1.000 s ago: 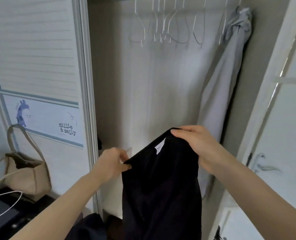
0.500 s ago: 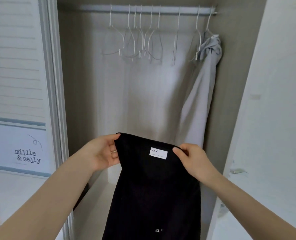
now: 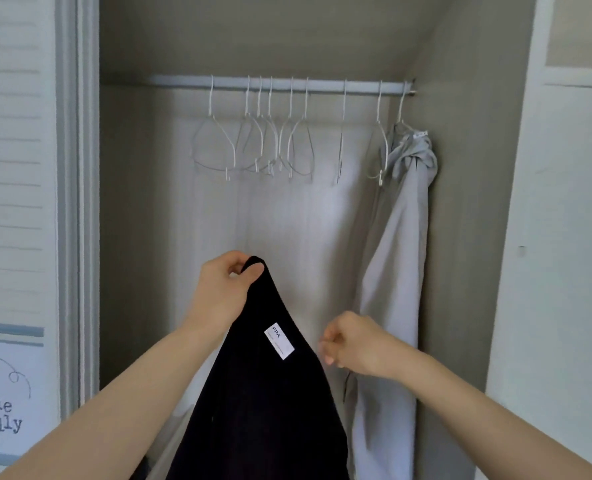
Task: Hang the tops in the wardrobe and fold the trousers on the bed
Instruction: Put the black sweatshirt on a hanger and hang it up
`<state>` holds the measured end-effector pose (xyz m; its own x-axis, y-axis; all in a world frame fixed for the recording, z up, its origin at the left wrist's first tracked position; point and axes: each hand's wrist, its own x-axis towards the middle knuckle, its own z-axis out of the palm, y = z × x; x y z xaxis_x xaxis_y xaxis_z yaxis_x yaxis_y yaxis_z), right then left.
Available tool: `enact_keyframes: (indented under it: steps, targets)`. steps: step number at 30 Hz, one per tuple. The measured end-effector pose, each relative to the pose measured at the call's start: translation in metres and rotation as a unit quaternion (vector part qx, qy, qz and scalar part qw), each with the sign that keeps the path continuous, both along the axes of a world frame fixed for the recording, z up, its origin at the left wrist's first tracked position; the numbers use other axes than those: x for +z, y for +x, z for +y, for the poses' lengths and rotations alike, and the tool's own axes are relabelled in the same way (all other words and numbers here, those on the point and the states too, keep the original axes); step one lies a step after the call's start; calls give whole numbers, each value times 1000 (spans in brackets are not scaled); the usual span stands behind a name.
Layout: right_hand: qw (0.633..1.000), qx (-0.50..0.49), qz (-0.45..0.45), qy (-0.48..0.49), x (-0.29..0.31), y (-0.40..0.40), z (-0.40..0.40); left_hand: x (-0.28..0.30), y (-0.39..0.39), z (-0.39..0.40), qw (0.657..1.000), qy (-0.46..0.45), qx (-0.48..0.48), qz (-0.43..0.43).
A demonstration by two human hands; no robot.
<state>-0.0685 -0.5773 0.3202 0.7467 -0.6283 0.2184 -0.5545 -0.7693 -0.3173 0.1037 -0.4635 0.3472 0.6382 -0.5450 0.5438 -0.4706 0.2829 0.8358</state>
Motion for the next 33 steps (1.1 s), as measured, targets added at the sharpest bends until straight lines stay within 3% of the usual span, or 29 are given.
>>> enact_keyframes:
  steps: [3, 8, 10, 12, 18, 21, 25, 30, 33]
  targets:
    - [986, -40, -124, -100, 53, 13, -17, 20, 13, -16, 999, -36, -21, 3]
    - [869, -107, -377, -300, 160, 35, -54, 41, 31, -44, 998, -40, -29, -42]
    - [831, -139, -408, -353, 198, 43, -72, 46, 38, -54, 997, -32, -27, -64]
    - [815, -183, -396, -381, 232, 49, -94, 52, 45, -64, 996, -26, -23, -81]
    - [870, -256, -282, -313, 285, 60, -157, 62, 63, -86, 993, -22, 20, -115]
    - [876, -264, -204, -347, 293, 67, -180, 66, 71, -95, 992, -49, 49, -101]
    - [899, -276, -169, -294, 299, 74, -204, 69, 76, -102, 991, -62, 70, -94]
    - [925, -263, -201, -184, 301, 74, -214, 65, 81, -108, 992, -51, 74, -93]
    - [922, -214, -319, -55, 304, 78, -215, 63, 85, -111, 993, -42, 76, -81]
